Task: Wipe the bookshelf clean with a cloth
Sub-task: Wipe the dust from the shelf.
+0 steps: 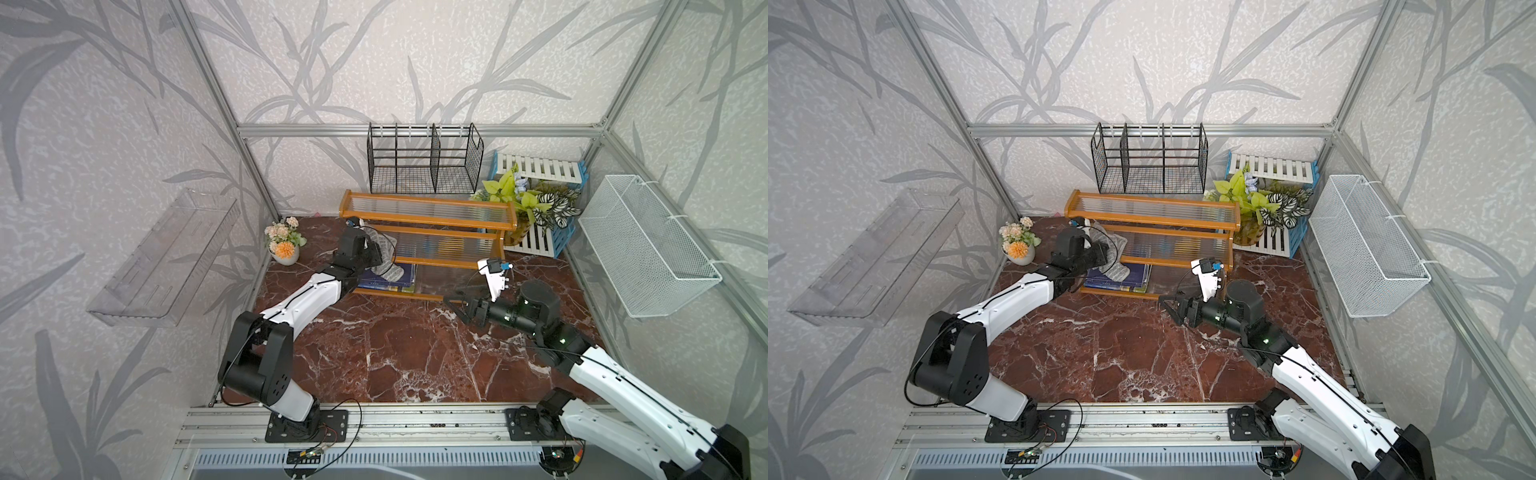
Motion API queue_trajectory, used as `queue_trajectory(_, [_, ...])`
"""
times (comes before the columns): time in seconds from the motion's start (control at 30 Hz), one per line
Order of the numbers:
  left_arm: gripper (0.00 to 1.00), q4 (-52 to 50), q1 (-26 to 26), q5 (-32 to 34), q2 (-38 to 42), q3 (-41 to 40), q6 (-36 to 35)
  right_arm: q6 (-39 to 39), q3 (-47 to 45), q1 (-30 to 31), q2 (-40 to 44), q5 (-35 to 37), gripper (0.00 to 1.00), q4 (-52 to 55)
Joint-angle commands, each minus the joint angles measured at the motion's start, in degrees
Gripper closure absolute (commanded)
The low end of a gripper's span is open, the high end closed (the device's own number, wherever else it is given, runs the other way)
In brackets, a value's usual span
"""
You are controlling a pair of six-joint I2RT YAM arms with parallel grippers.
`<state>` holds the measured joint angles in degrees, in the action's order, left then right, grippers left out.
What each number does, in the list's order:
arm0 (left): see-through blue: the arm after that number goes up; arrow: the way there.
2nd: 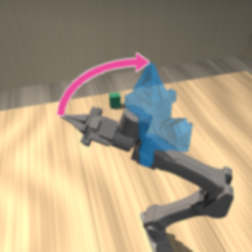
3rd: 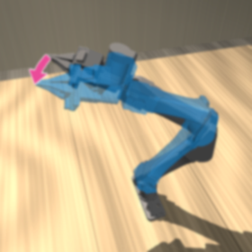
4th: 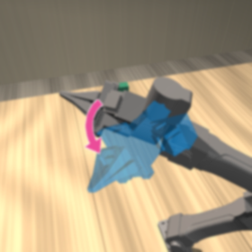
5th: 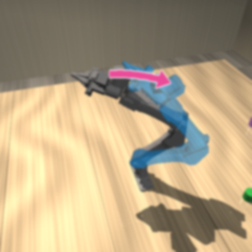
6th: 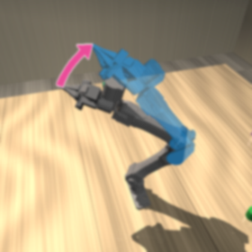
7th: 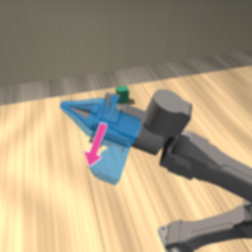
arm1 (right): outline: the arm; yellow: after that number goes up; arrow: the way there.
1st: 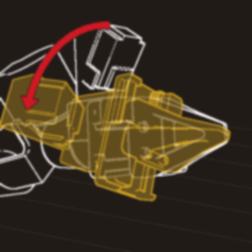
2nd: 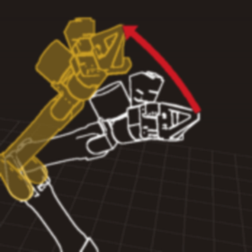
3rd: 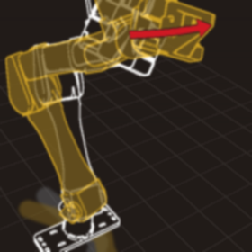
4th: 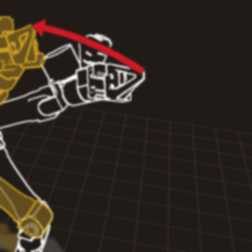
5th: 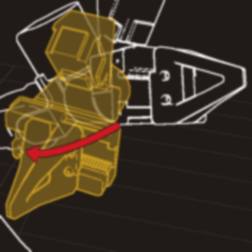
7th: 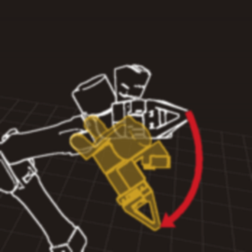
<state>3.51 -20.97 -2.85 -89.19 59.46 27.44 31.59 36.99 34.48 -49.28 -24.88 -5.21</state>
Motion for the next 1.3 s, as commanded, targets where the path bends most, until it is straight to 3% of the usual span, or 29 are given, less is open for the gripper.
queue_trajectory(0.0, [0.73, -2.0, -4.0, -2.6, -1.4, -3.0, 2.2, -0.3, -0.6, -0.3, 2.0, 0.6, 0.19, 1.2])
queue_trajectory(0.3, [0.73, 6.2, -11.4, -2.4, -5.7, -2.7, 9.0, -1.0, -2.0, -0.4, 9.6, 1.7, 0.18, 6.6])
queue_trajectory(0.73, [0.73, 10.0, -23.4, -5.1, -20.0, 10.7, 14.1, -2.1, -4.1, -0.7, 24.8, 5.7, 0.17, 19.6])
queue_trajectory(0.93, [0.73, 10.5, -27.4, -8.0, -25.5, 17.9, 15.4, -1.8, -4.1, -1.0, 31.0, 17.4, 0.1, 28.6])
queue_trajectory(1.03, [0.73, 11.3, -29.0, -10.8, -26.9, 19.7, 16.1, -0.9, -2.6, -1.8, 30.7, 26.4, 0.08, 34.2])
queue_trajectory(1.1, [0.73, 11.8, -29.5, -12.4, -26.0, 19.0, 16.4, -0.9, -0.9, -3.4, 28.6, 28.3, 0.07, 36.9])
queue_trajectory(1.17, [0.73, 12.9, -29.6, -13.8, -23.5, 16.5, 16.9, -1.1, 0.3, -6.5, 26.6, 25.4, 0.07, 36.9])
queue_trajectory(1.27, [0.73, 14.4, -29.2, -14.5, -18.3, 11.2, 17.0, -0.8, 0.5, -13.3, 25.1, 13.9, 0.08, 33.3])
